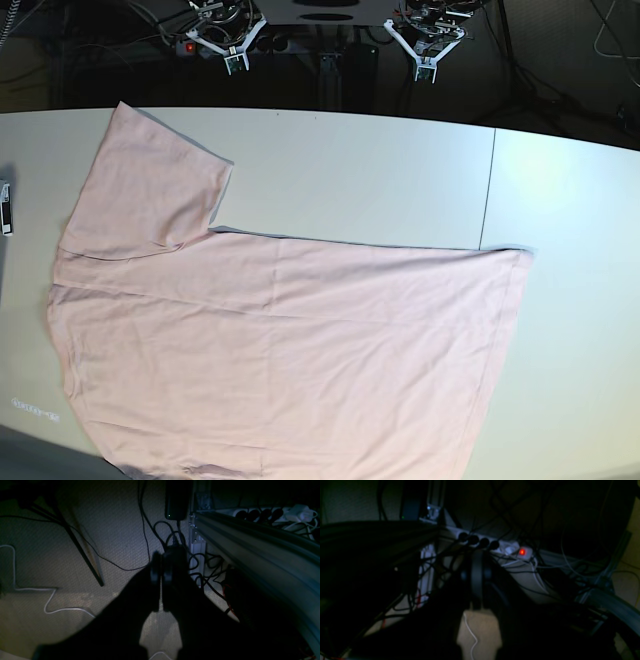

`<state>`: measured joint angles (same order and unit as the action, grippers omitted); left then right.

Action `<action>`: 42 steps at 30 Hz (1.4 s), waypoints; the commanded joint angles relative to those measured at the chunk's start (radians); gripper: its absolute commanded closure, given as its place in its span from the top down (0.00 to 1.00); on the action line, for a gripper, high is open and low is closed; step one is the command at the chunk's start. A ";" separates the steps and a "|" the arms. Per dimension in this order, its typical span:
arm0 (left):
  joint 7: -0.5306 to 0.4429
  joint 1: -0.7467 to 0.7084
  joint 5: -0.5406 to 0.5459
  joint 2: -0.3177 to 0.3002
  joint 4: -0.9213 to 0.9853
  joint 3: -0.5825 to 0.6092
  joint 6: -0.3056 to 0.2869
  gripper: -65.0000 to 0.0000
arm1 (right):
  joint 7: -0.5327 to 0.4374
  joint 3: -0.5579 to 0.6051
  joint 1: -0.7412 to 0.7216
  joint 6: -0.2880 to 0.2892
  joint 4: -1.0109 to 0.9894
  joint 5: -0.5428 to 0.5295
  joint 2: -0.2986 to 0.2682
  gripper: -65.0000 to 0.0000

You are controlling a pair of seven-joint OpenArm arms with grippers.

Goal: Fold the T-shirt properly
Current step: 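Raise both grippers from the rest pose and move them toward the pink T-shirt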

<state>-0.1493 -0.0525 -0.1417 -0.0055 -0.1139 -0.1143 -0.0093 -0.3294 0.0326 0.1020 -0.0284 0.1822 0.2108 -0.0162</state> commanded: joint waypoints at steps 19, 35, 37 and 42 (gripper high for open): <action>0.026 -0.001 0.030 0.000 -0.006 0.002 -0.071 0.02 | 0.018 -0.003 0.024 0.065 0.044 0.002 -0.003 0.00; 0.041 -0.164 0.124 -0.178 -0.228 0.003 -0.408 0.02 | 0.087 0.101 0.235 0.122 0.288 -0.027 -0.103 0.00; 0.041 -0.203 0.143 -0.194 -0.286 0.003 -0.431 0.02 | 0.087 0.129 0.291 0.122 0.370 -0.048 -0.131 0.00; 0.041 -0.309 0.199 -0.213 -0.441 0.003 -0.445 0.02 | 0.088 0.146 0.423 0.121 0.562 -0.062 -0.199 0.00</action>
<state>-0.1013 -0.3557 0.0528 -0.2085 -0.5522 -0.1104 -0.4332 -0.2237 0.1791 0.5182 0.0444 0.7376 0.1535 -0.2085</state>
